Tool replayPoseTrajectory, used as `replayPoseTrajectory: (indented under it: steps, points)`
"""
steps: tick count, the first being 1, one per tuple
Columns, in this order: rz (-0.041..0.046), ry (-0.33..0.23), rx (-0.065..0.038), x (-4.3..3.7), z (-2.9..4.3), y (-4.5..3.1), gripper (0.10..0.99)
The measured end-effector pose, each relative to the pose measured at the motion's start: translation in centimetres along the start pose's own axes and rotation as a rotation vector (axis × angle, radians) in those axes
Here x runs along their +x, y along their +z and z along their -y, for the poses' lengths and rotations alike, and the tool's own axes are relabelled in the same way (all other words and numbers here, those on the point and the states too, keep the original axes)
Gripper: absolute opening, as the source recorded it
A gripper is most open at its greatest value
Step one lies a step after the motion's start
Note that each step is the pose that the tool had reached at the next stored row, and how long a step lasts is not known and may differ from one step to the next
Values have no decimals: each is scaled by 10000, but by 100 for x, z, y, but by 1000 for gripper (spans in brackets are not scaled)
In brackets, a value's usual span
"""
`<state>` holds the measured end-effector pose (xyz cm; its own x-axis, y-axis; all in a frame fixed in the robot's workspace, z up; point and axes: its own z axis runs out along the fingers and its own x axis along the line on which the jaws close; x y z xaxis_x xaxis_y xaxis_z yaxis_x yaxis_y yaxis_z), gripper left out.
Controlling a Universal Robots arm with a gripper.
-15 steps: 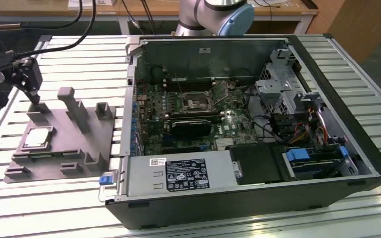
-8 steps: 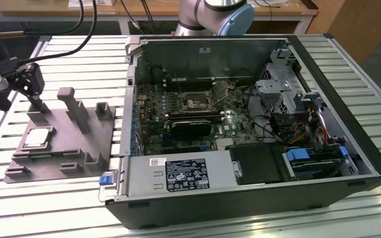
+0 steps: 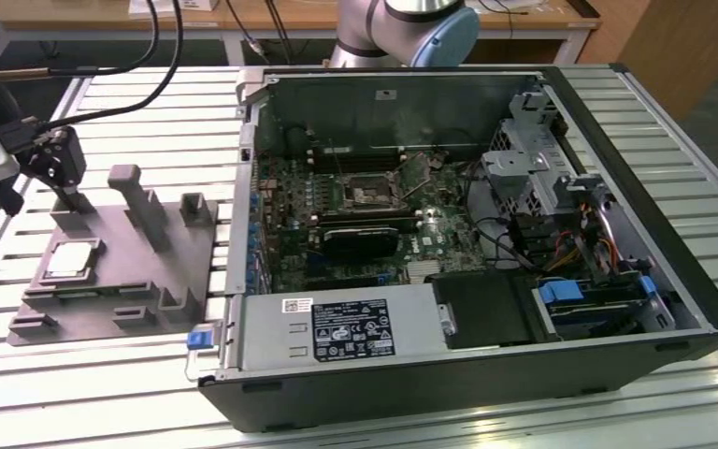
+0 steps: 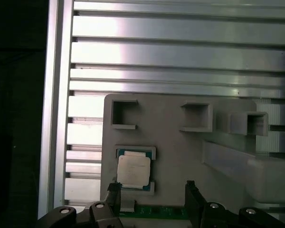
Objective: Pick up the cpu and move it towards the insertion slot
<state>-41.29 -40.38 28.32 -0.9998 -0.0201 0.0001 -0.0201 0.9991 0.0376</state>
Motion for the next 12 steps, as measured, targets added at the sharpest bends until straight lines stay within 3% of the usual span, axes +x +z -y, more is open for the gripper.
replayPoseTrajectory:
  steps: [12]
  points:
    - [-1, -1, 1, 5, 15, 91, 647]
